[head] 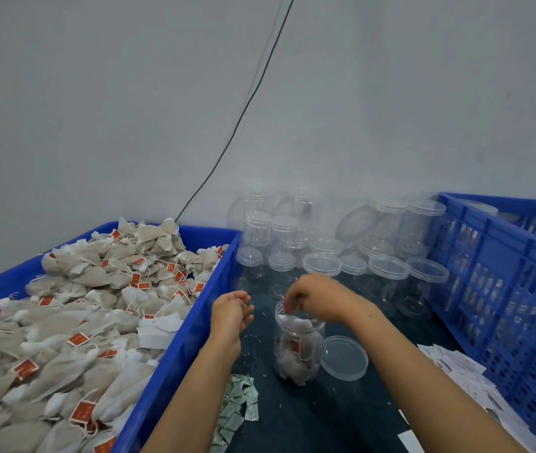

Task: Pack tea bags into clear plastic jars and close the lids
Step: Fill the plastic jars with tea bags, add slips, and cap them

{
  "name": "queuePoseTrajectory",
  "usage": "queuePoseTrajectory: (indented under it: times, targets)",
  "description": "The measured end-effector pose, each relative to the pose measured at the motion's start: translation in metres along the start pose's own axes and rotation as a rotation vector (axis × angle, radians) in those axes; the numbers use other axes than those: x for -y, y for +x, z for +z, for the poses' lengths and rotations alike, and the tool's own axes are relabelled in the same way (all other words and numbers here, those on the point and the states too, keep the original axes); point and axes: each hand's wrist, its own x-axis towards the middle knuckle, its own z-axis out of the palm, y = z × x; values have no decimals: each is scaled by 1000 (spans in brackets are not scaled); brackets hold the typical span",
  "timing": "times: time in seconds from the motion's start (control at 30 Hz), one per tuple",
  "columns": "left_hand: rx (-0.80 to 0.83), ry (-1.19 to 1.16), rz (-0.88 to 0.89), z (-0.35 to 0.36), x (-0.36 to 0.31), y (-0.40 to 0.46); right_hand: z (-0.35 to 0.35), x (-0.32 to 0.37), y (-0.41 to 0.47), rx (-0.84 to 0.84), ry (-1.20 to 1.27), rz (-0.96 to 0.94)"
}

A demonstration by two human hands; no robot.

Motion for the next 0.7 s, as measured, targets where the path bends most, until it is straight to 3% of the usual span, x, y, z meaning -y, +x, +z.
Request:
queuePoseTrajectory:
  times: [0.13, 0.2, 0.27, 0.7]
  targets:
    - [158, 785, 263, -18, 22, -2, 13, -27, -28, -572, 616, 62]
    - [252, 1169, 299, -27, 30, -4, 28, -38, -38, -698, 759, 108]
    - [325, 1380, 279, -33, 35, -9, 46, -46, -44, -697, 844, 150]
    - [368, 1531, 342, -40, 36, -14, 97, -65, -53, -602, 1079, 355]
